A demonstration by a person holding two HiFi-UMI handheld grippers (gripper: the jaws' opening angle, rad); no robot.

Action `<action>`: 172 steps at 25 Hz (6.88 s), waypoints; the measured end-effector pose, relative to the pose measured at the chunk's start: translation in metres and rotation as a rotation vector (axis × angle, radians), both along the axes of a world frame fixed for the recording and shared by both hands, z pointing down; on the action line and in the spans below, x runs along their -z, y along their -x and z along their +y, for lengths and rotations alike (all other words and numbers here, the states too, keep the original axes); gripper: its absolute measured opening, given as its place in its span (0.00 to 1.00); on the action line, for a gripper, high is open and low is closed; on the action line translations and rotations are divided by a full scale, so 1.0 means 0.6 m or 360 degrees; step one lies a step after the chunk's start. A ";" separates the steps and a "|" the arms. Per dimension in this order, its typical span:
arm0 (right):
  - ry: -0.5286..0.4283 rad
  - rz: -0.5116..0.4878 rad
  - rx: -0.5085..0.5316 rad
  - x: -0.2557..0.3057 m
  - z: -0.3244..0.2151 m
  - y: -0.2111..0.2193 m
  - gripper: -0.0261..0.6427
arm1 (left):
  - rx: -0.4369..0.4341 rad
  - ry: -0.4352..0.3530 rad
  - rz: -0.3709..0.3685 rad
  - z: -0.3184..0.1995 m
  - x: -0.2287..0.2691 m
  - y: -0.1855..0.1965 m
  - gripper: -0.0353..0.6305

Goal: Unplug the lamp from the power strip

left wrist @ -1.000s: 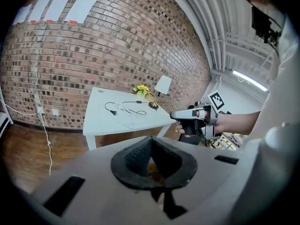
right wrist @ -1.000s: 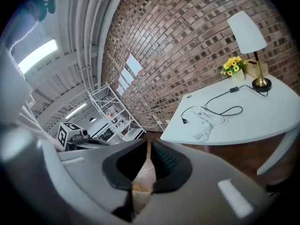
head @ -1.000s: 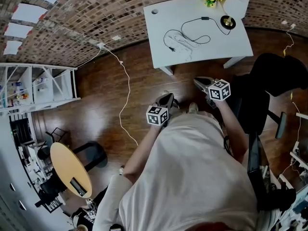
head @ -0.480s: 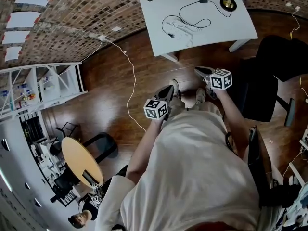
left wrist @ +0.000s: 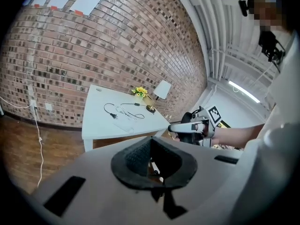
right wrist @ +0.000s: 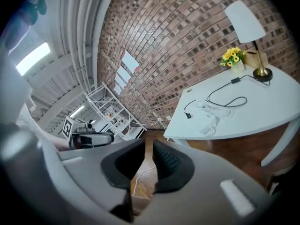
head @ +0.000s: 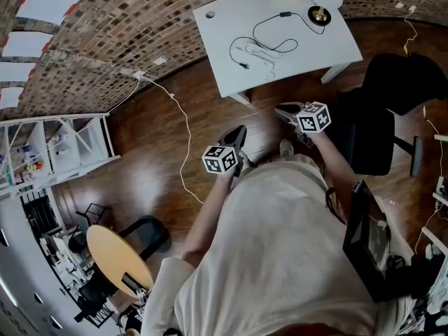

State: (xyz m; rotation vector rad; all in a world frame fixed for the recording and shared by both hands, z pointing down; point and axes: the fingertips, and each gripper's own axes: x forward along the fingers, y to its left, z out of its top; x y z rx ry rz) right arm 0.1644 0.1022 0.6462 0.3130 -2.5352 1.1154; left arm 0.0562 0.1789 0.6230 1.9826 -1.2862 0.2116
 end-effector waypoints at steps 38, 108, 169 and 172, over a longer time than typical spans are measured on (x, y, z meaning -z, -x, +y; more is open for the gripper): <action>-0.0795 0.0478 -0.0130 0.073 0.023 0.126 0.21 | 0.0021 -0.0119 -0.0046 0.014 -0.010 0.247 0.06; -0.0426 0.0578 -0.0069 -0.048 0.056 0.090 0.17 | -0.0271 0.0253 -0.0115 0.092 -0.127 0.128 0.06; -0.0402 0.0598 -0.0107 -0.054 0.062 0.060 0.17 | -0.0273 0.0268 -0.0129 0.102 -0.134 0.110 0.06; -0.0402 0.0590 -0.0111 -0.053 0.063 0.065 0.17 | -0.0271 0.0270 -0.0128 0.104 -0.134 0.111 0.06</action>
